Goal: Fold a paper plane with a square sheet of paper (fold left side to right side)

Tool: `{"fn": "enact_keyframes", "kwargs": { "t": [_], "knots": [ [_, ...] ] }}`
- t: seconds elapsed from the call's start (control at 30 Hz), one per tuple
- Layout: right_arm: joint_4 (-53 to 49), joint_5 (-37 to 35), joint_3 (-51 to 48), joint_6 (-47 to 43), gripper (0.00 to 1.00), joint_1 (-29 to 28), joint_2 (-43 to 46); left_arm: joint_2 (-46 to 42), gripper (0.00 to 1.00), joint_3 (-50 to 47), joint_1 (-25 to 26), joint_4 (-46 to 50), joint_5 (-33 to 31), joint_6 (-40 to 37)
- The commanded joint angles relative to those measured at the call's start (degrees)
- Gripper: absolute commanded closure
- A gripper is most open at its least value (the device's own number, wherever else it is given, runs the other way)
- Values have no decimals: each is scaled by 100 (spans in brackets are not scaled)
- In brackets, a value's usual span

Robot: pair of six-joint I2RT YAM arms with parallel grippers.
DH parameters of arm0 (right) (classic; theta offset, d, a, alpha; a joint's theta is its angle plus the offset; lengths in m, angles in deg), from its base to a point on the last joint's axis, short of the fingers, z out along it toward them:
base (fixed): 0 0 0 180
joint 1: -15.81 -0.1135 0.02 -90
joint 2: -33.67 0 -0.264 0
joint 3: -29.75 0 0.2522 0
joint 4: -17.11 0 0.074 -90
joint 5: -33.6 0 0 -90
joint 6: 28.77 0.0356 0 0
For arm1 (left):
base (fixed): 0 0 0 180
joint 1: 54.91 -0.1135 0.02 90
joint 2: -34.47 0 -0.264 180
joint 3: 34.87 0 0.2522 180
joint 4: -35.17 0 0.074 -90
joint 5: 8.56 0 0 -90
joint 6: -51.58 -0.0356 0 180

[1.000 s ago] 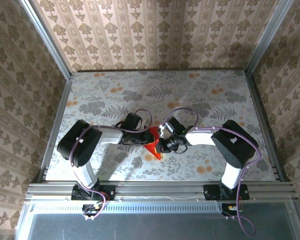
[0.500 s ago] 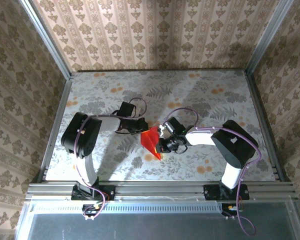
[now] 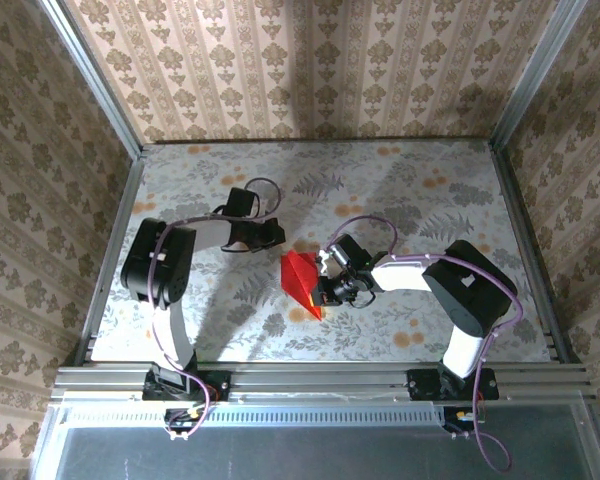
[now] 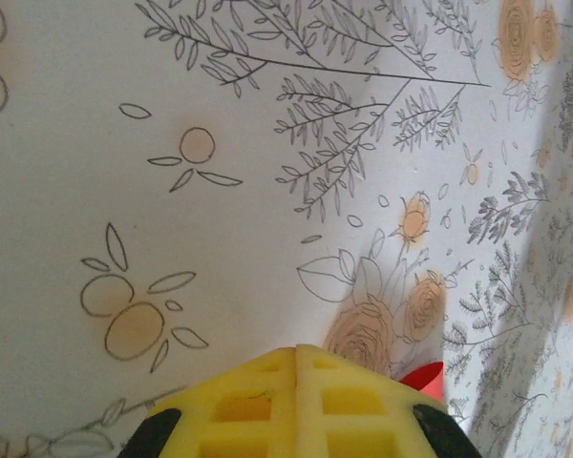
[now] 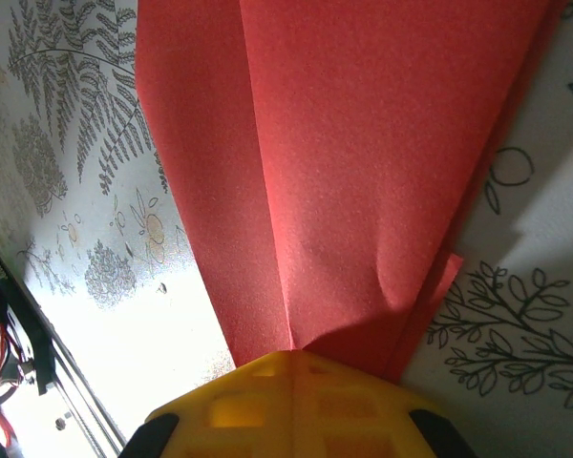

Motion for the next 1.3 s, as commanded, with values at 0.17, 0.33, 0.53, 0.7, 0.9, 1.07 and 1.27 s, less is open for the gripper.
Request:
{"fn": "enact_keyframes", "kwargs": {
  "t": [0.17,0.33,0.53,0.7,0.9,1.07,1.27],
  "knots": [
    [-1132,-676,-452,-160,100,103,-71,-1537,100,-874,226,92,-23,63],
    [-1043,-626,-434,-145,100,132,-42,-1831,100,-1432,763,-395,179,468],
    [-983,-569,-379,-97,100,130,-70,-1312,100,-1418,1282,-831,170,644],
    [-975,-439,-309,-92,100,134,29,-868,100,-1184,1329,-584,-170,455],
    [-760,-59,-161,30,100,121,238,-671,100,-1198,1354,-407,-437,329],
    [-551,252,75,153,100,121,360,-591,100,-1330,1364,-390,-478,333],
    [-455,230,436,190,100,112,261,-578,100,-1467,1399,-493,-505,378]
  ]
}}
